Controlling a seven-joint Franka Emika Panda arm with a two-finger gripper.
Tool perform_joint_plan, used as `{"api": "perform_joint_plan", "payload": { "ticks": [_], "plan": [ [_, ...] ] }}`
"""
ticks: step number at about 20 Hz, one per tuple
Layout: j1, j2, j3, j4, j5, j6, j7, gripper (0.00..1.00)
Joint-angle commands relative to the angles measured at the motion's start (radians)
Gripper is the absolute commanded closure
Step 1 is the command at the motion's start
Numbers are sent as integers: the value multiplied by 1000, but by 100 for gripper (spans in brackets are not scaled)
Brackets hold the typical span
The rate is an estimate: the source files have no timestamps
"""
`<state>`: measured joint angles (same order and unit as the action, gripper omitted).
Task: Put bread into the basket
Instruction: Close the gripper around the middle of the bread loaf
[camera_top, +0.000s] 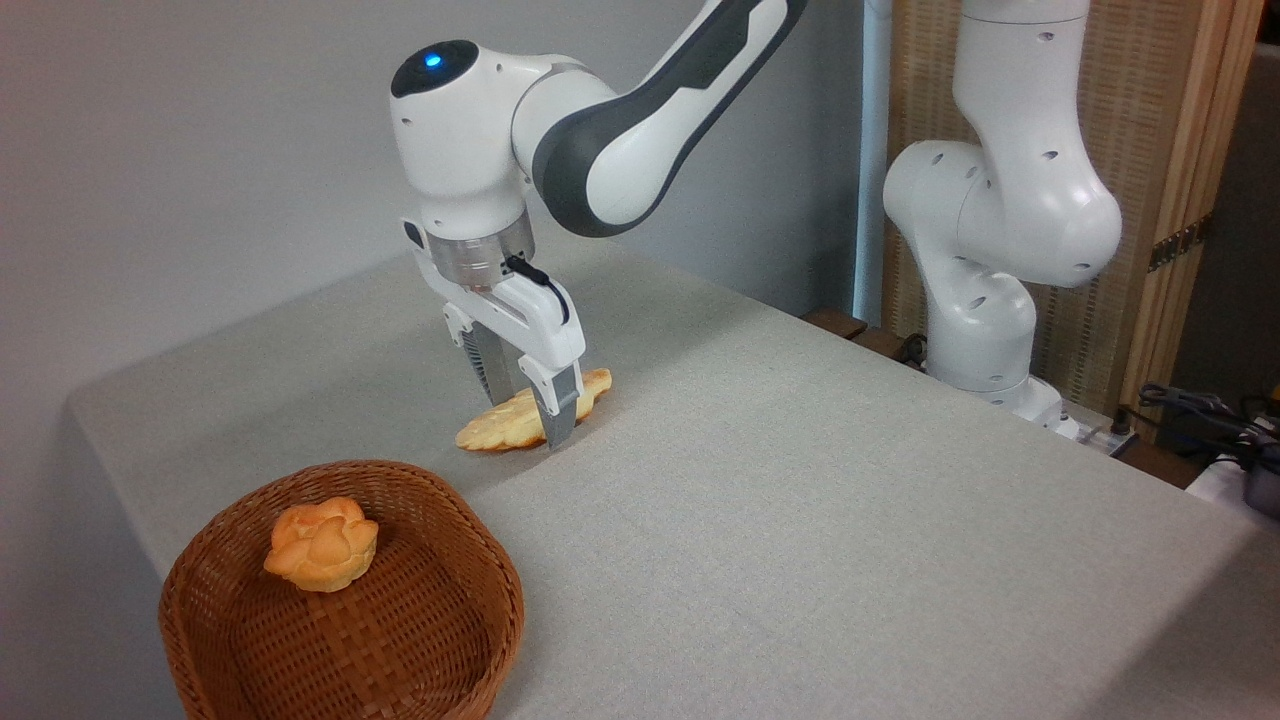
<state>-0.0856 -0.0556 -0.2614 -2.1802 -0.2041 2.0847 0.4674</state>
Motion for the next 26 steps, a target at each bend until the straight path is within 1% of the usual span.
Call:
{"api": "perform_joint_plan", "payload": {
  "ticks": [1, 2, 3, 4, 5, 9, 10, 11, 12, 14, 16, 17, 18, 20, 24, 25, 26],
  "plan": [
    [-2, -7, 1, -23, -15, 18, 7, 37],
    [-2, -7, 1, -23, -15, 18, 14, 48],
    [-2, -7, 1, -23, -15, 18, 23, 56],
    [-2, -7, 1, -23, -15, 17, 30, 62],
    [-2, -7, 1, -23, -15, 17, 30, 64],
    [-2, -7, 1, -23, -15, 17, 31, 64],
    [-2, -7, 1, -23, -15, 17, 31, 67],
    [-2, -7, 1, -23, -15, 17, 31, 72],
    [-2, -9, 1, -23, -15, 17, 33, 72],
    [-2, -9, 1, -23, -14, 14, 33, 76],
    [-2, -13, 2, -23, -14, 8, 36, 76],
    [-2, -18, 2, -23, -14, 2, 52, 76],
    [-2, -24, 4, -23, -14, -6, 77, 79],
    [0, -39, 10, -21, -14, -32, 102, 79],
    [-2, -43, 13, -18, -12, -43, 105, 79],
    [-2, -47, 14, -10, -8, -46, 103, 79],
    [0, -58, 16, 6, 14, -57, 102, 79]
  ]
}}
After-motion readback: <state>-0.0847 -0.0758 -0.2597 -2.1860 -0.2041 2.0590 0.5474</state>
